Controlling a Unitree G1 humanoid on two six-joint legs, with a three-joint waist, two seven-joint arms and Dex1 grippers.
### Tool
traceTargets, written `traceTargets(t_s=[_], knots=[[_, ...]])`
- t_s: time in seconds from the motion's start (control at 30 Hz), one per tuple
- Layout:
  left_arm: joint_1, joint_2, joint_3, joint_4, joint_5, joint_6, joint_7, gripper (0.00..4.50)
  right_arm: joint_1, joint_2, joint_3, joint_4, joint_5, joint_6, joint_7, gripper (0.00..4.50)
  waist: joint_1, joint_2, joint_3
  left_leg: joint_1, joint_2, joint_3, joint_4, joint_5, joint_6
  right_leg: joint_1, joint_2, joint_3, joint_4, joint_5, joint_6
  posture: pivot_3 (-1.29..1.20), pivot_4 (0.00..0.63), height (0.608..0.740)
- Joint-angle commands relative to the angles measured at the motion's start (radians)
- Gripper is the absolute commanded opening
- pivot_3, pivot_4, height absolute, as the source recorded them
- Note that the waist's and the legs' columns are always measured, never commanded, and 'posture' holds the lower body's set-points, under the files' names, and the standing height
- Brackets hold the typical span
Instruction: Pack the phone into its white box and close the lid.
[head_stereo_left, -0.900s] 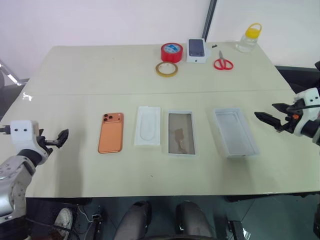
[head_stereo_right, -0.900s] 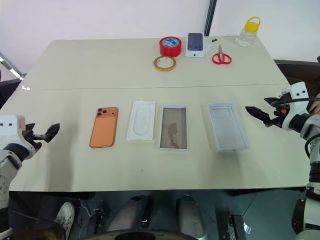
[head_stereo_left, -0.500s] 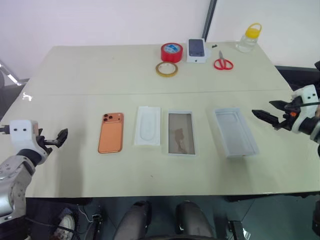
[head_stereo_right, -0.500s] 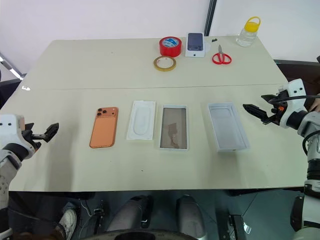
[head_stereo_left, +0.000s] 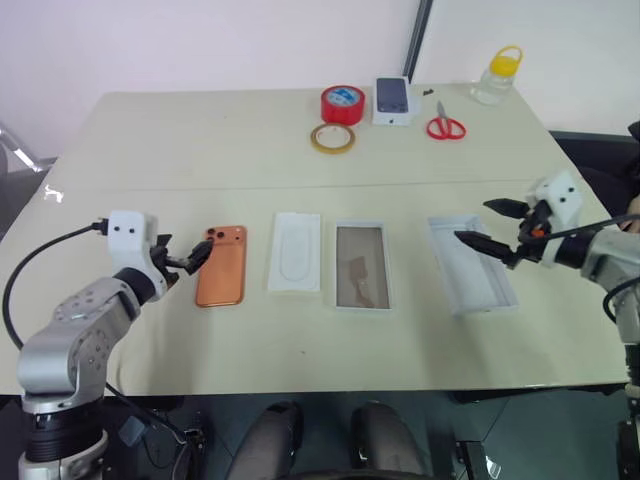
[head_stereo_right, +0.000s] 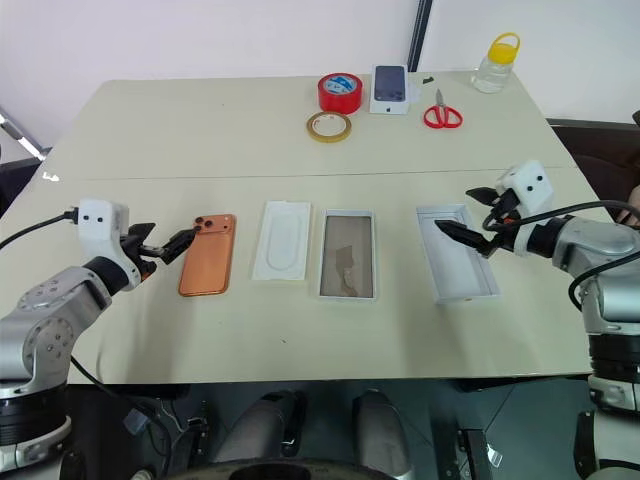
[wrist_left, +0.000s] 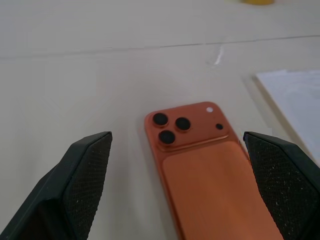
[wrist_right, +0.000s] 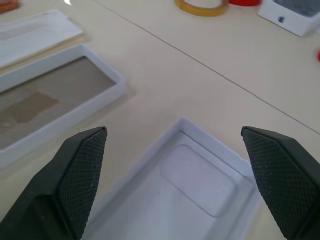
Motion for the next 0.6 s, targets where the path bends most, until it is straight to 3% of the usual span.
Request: traceTargets(t_s=[0.03,0.17,0.3,0.6], knots=[[-0.091,-0.067,-0.047,-0.049,-0.105,0.137,0.032,4.42,0.008,0.023,0.027,-0.198,0.056,0.063,-0.024,4.49,0.003,0.0,0.0,0.0,0.0,0.0,0.001,0.0,0.0,0.0,0.0,0.0,0.0,0.0,0.0,0.0,0.15,0.74],[-0.158,-0.11,-0.081,-0.028,-0.132,0.325,0.094,4.42,0.029,0.057,0.067,-0.307,0.072,0.115,-0.063,4.49,0.003,-0.002,0.001,-0.001,-0.001,0.0,0.002,0.0,0.0,0.001,0.0,0.0,-0.001,0.0,0.001,0.0,0.15,0.74],[-0.201,-0.189,-0.039,0.013,-0.162,0.415,0.137,4.42,0.05,0.079,0.092,-0.34,0.071,0.122,-0.084,4.49,0.0,-0.002,0.001,0.0,0.0,0.0,0.002,0.0,-0.001,0.001,0.0,0.0,0.0,0.0,0.001,0.0,0.15,0.74],[-0.292,-0.297,-0.008,0.124,-0.164,0.454,0.163,4.42,0.031,0.132,0.157,-0.391,0.084,0.133,-0.103,4.49,0.001,-0.002,0.001,0.0,-0.001,0.0,0.002,0.001,-0.001,0.001,0.0,0.0,0.0,0.0,0.001,0.0,0.15,0.74]])
